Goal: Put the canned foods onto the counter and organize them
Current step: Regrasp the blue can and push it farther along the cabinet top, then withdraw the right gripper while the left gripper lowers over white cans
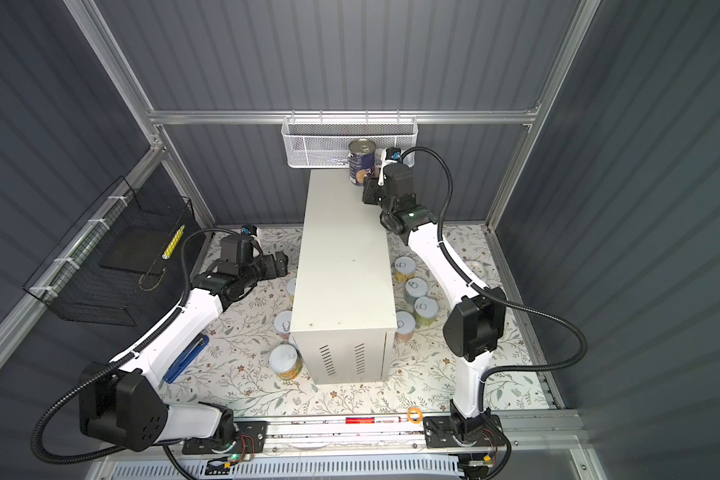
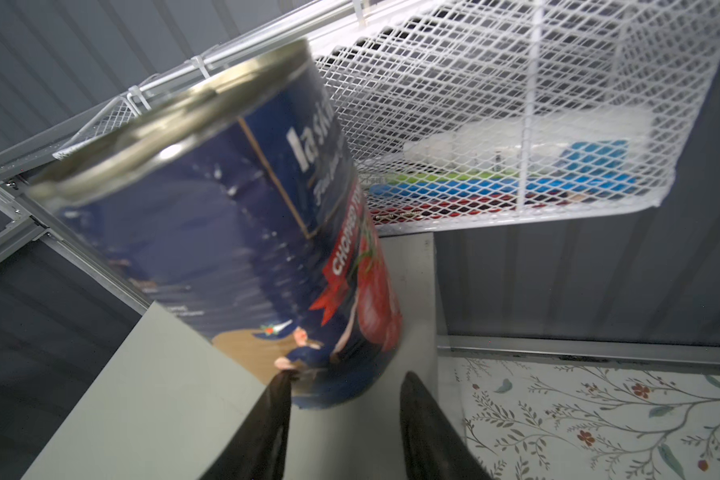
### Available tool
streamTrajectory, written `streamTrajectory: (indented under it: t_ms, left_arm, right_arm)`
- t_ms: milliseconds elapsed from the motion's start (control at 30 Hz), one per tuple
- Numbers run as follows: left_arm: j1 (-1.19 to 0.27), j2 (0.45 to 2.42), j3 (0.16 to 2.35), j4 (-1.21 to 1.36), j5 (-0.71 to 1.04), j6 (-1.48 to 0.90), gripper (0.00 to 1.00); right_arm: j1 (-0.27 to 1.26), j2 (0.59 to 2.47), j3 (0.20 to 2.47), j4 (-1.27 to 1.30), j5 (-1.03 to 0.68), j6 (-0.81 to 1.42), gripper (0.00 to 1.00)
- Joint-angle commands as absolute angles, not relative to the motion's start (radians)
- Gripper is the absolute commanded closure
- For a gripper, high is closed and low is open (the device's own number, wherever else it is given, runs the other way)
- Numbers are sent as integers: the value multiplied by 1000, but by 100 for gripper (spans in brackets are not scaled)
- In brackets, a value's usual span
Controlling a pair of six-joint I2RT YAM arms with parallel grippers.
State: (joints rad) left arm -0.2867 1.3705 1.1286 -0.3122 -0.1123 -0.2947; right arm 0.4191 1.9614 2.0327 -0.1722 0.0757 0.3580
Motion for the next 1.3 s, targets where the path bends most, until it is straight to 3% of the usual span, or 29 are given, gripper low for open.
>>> streamTrajectory:
  t_ms: [0, 400, 800, 1000, 1267]
  left_arm:
    - [-279, 1375, 1154, -322, -127, -275, 3]
    - [-278, 1347, 1118, -333, -129, -301, 1]
    - [-291, 1118, 983, -542, -106, -309, 1]
    - [-371, 1015, 906, -607, -115, -393, 1]
    - [-602, 924, 802, -671, -271, -560, 1]
  right_arm:
    - [414, 1994, 2083, -179, 84, 374, 55]
    - [413, 1858, 2039, -241, 74, 325, 51]
    - [412, 1315, 1565, -339, 179, 301, 20]
    - [412, 1069, 1357, -477, 230, 354, 15]
    - [413, 857, 1095, -573, 245, 436, 16]
